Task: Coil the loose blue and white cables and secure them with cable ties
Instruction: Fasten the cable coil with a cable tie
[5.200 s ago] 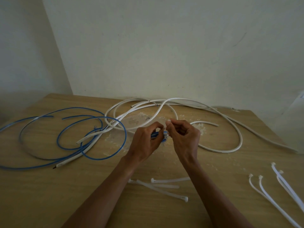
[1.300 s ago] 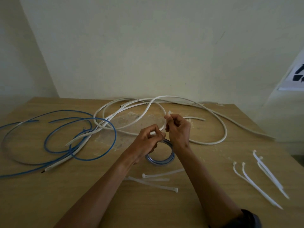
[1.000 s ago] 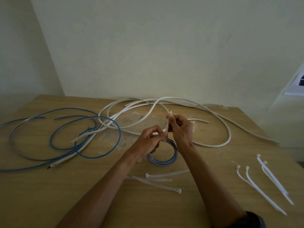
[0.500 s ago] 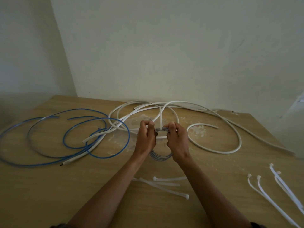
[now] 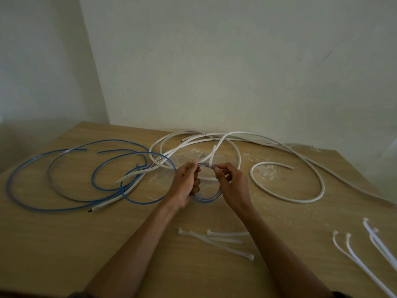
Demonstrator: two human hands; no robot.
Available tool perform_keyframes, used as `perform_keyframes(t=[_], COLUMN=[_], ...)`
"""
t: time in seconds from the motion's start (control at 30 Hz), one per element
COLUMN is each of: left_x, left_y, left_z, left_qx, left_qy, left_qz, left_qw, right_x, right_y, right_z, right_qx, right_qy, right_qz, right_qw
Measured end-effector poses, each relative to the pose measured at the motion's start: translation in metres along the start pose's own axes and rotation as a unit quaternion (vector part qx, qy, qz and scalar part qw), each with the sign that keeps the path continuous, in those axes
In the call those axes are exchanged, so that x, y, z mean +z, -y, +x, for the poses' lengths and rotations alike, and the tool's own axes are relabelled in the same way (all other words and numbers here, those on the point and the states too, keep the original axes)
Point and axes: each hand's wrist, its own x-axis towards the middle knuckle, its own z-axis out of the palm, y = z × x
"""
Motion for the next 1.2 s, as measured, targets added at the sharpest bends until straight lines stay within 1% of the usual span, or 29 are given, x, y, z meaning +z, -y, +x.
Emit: perform_keyframes(t=[0.07, 0.13, 0.17, 0.2, 0.27, 0.3, 0.37, 0.43, 0.47, 0.53, 0.63, 0.7, 0.77, 0.83, 0.9, 1.0, 1.13, 1.2], left_x=[0.0, -0.004, -0.007, -0.009, -0.01, -0.01, -0.011, -0.015, -0.018, -0.022, -0.022, -0.021, -0.017, -0.014, -0.013, -0.015, -0.014, -0.014], left_y=[0.003, 0.007, 0.009, 0.011, 0.013, 0.014, 0.015, 0.016, 0.017, 0.015, 0.013, 0.013, 0.012, 0.011, 0.011, 0.014, 0.016, 0.016], left_z=[0.0, -0.001, -0.002, -0.003, -0.005, -0.005, -0.005, -0.006, -0.007, -0.012, -0.014, -0.015, -0.017, -0.018, -0.018, -0.016, -0.014, -0.014], left_qx=[-0.005, -0.003, 0.002, 0.012, 0.053, 0.08, 0.135, 0.164, 0.164, 0.147, 0.099, 0.082, 0.1, 0.127, 0.135, 0.117, 0.071, 0.053], left_qy=[0.001, 0.013, 0.021, 0.026, 0.029, 0.028, 0.024, 0.026, 0.028, 0.028, 0.039, 0.068, 0.09, 0.097, 0.101, 0.099, 0.091, 0.082], left_qz=[0.009, 0.042, 0.082, 0.146, 0.299, 0.356, 0.433, 0.468, 0.469, 0.45, 0.363, 0.313, 0.298, 0.303, 0.305, 0.305, 0.259, 0.245], left_qw=[1.0, 0.999, 0.996, 0.989, 0.952, 0.93, 0.891, 0.868, 0.867, 0.881, 0.926, 0.944, 0.945, 0.939, 0.937, 0.94, 0.959, 0.965], right_x=[-0.005, -0.016, -0.022, -0.027, -0.036, -0.04, -0.045, -0.045, -0.044, -0.04, -0.033, -0.027, -0.023, -0.021, -0.021, -0.02, -0.011, -0.009], right_y=[-0.001, -0.001, -0.001, -0.001, -0.003, -0.004, -0.006, -0.007, -0.008, -0.009, -0.006, -0.001, 0.005, 0.008, 0.01, 0.008, 0.003, 0.003], right_z=[-0.001, -0.001, -0.002, -0.003, -0.005, -0.007, -0.011, -0.015, -0.016, -0.018, -0.019, -0.02, -0.019, -0.019, -0.019, -0.021, -0.02, -0.02], right_qx=[0.004, 0.026, 0.039, 0.048, 0.064, 0.073, 0.08, 0.073, 0.07, 0.07, 0.077, 0.084, 0.103, 0.119, 0.114, 0.08, 0.01, 0.005], right_qy=[0.013, 0.049, 0.071, 0.09, 0.116, 0.127, 0.146, 0.157, 0.159, 0.169, 0.187, 0.17, 0.15, 0.146, 0.145, 0.131, 0.087, 0.084], right_qz=[-0.003, 0.007, 0.007, -0.001, -0.02, -0.021, -0.014, -0.015, -0.016, -0.01, 0.019, 0.044, 0.067, 0.09, 0.112, 0.103, 0.018, 0.021], right_qw=[1.0, 0.998, 0.997, 0.995, 0.991, 0.989, 0.986, 0.985, 0.985, 0.983, 0.979, 0.981, 0.981, 0.978, 0.976, 0.983, 0.996, 0.996])
